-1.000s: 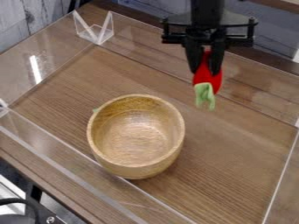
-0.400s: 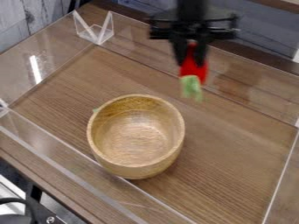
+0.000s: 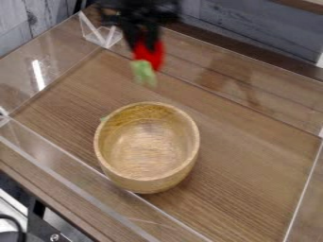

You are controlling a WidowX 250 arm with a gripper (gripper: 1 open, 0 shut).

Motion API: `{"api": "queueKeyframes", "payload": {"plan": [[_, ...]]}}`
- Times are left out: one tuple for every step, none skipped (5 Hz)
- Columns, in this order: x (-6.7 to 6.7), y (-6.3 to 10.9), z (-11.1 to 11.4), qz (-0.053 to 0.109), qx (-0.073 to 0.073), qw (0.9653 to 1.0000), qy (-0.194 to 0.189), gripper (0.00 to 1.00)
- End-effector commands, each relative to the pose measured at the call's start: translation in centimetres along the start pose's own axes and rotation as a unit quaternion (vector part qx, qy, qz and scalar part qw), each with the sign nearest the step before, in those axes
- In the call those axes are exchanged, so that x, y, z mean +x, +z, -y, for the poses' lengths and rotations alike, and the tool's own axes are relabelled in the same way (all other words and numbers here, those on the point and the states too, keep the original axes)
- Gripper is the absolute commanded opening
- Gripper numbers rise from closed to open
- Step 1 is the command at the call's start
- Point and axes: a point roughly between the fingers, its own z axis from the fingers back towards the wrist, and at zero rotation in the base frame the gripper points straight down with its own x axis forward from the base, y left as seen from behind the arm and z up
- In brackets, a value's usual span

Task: Move the red object to the left side of the table

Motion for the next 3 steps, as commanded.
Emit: {"api": "queueKeyframes", "payload": {"plan": [[2.3,1.1,-2.1,0.034,0.006,0.9993,0.011,0.00],[3.3,0.6,-4.0,0.040,0.012,0.9988,0.027,0.00],[4.1,-0.7,-4.5,0.042,0.016,0.9984,0.034,0.00]]}}
